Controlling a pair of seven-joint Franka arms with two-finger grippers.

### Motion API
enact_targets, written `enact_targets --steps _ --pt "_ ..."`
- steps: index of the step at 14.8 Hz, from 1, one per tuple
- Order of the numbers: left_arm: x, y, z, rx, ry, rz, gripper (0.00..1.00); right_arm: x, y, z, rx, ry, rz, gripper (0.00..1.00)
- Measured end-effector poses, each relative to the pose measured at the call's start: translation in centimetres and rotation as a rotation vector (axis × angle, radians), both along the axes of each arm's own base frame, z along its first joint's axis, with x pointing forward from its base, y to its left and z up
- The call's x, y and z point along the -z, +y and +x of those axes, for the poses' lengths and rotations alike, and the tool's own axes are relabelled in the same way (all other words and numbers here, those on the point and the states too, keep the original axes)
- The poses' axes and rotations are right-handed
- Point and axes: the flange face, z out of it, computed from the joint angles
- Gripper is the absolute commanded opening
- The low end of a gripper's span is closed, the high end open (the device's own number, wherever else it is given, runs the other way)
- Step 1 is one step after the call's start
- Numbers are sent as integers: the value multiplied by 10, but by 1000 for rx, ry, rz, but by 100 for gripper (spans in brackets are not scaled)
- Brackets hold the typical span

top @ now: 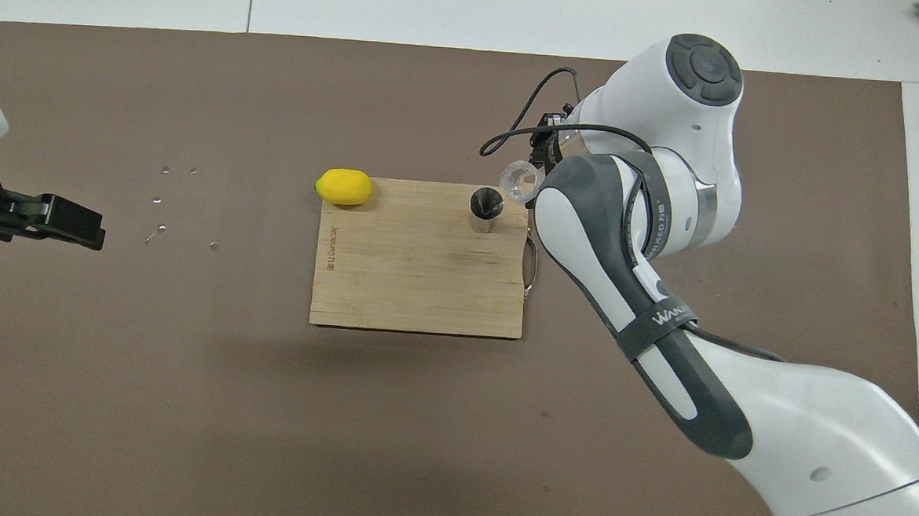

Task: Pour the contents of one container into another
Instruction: 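Move the held glass above the metal cup with the right gripper, then tilt the glass over the metal cup with the right gripper to pour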

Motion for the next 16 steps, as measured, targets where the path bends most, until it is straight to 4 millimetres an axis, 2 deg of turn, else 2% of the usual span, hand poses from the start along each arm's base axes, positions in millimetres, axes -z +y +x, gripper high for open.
enact_targets --steps 4,8,13,16 --pt "3 -10 0 21 6 -2 100 -1 13 -4 -35 -12 -32 0" --pt "4 -7 0 16 7 -2 100 -3 23 -8 -78 -31 -89 0" --pt "-2 -6 2 14 -19 -4 100 -3 24 -9 -112 -56 -158 0" --pt "-4 -5 2 12 -24 -4 100 -3 36 -14 -147 -75 -195 0"
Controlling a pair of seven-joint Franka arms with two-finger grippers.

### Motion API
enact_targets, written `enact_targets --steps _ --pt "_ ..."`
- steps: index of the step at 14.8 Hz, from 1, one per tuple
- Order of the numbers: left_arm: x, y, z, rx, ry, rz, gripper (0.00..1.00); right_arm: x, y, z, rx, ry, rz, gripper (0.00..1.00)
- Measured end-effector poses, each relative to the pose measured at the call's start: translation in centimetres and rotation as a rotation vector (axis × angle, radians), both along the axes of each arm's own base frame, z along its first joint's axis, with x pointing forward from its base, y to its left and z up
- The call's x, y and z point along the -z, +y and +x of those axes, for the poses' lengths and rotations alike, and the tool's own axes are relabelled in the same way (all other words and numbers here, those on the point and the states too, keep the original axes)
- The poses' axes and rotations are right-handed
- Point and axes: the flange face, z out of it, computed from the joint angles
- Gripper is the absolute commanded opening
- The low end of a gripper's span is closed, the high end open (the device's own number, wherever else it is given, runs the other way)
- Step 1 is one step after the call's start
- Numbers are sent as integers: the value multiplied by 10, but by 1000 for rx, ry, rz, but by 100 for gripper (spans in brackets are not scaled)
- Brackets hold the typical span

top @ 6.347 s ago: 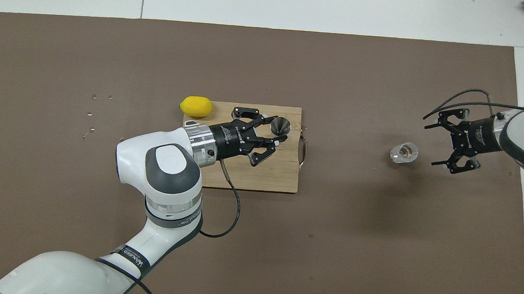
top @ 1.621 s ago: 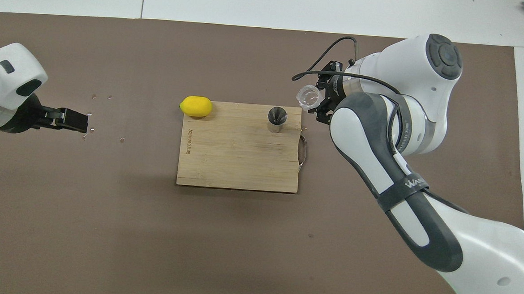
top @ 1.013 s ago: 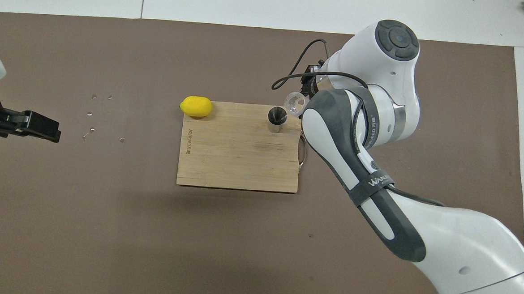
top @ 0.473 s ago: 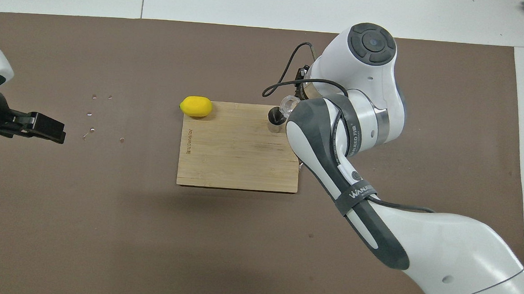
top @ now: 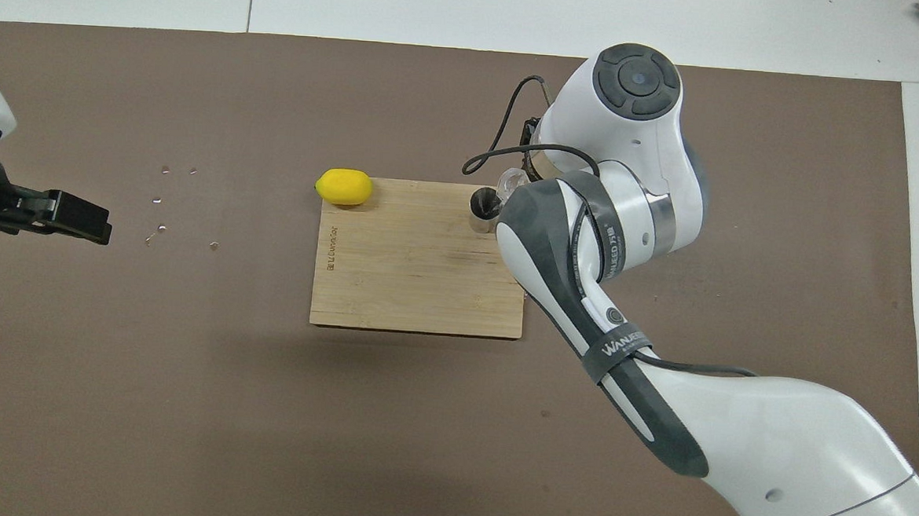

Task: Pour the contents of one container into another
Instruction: 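Tilt the glass over the metal cup with the right gripper to pour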

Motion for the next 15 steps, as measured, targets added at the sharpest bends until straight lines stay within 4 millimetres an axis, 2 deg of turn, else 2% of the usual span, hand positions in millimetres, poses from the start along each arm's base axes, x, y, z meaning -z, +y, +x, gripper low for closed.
enact_targets --steps 5,15 --pt "1 0 0 -1 2 0 100 -2 10 -4 -34 -23 -40 0" --pt "1 0 0 -1 2 0 100 -5 16 -6 -52 -37 -55 0"
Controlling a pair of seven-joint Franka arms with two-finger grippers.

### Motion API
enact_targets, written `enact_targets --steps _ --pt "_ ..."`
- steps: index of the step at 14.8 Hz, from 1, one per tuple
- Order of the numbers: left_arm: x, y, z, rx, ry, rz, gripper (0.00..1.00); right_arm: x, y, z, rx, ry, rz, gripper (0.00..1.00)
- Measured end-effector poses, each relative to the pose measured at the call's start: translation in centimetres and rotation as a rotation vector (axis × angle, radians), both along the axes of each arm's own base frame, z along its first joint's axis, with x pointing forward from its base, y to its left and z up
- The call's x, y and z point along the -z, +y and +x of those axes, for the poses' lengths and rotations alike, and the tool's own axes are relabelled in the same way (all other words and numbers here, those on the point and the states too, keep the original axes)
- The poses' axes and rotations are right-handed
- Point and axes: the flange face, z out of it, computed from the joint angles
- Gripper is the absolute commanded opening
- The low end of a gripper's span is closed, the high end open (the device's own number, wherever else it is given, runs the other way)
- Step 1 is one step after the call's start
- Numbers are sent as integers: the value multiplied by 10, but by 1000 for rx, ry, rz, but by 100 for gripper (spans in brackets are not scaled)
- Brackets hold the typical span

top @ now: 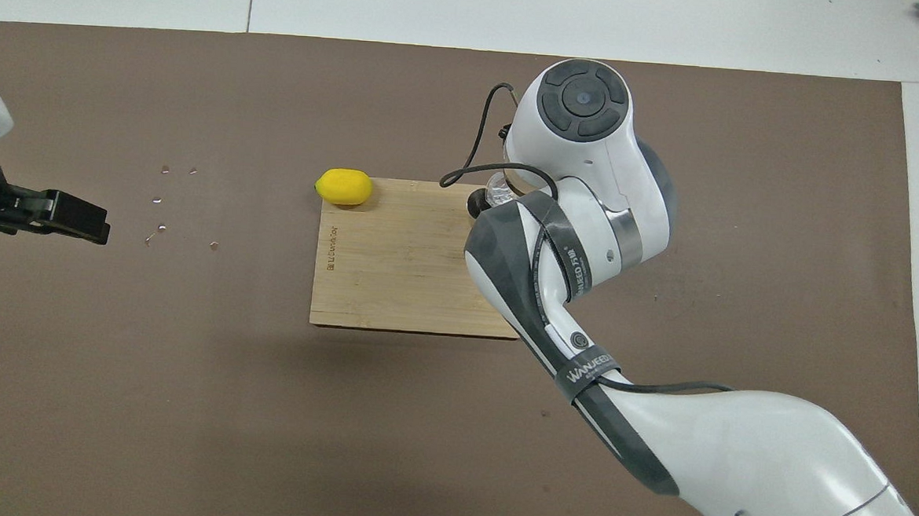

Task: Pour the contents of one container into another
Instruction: 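Tilt the glass over the metal cup with the right gripper to pour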

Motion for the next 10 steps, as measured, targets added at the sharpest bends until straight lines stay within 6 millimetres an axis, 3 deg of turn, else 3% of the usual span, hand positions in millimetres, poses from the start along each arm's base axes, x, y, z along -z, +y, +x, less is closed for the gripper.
enact_targets --steps 10 --pt "0 0 0 0 0 0 100 -2 1 0 -28 -30 -54 0"
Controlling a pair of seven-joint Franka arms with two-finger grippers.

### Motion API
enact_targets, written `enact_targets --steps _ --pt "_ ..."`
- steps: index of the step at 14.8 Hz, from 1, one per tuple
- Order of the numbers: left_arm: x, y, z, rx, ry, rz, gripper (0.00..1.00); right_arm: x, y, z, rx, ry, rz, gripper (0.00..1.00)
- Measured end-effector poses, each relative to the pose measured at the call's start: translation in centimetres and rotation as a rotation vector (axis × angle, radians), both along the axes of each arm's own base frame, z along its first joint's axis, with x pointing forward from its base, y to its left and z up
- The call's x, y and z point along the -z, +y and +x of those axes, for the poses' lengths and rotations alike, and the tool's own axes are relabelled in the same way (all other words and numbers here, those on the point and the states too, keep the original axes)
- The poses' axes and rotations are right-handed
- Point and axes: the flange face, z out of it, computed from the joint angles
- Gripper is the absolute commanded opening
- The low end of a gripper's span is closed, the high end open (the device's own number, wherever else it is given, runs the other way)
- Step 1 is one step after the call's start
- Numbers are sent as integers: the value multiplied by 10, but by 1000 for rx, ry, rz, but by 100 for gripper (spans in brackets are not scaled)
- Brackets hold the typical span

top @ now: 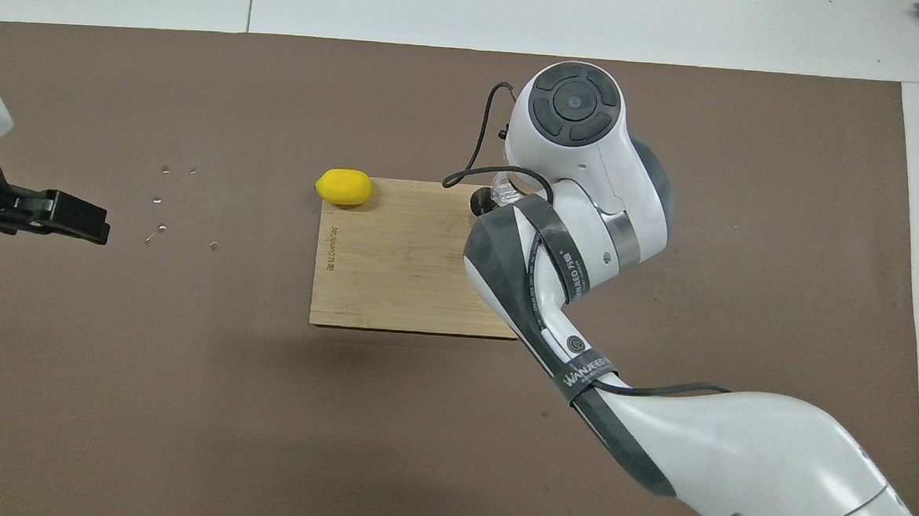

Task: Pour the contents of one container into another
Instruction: 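Tilt the glass over the metal cup with the right gripper to pour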

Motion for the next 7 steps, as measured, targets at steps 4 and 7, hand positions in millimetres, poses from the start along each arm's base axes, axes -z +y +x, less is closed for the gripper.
enact_targets --steps 4,7 --pt "0 0 0 0 0 0 100 -1 6 -3 -11 -3 -2 0" --pt "0 0 0 0 0 0 100 -3 3 -1 -5 -6 1 0"
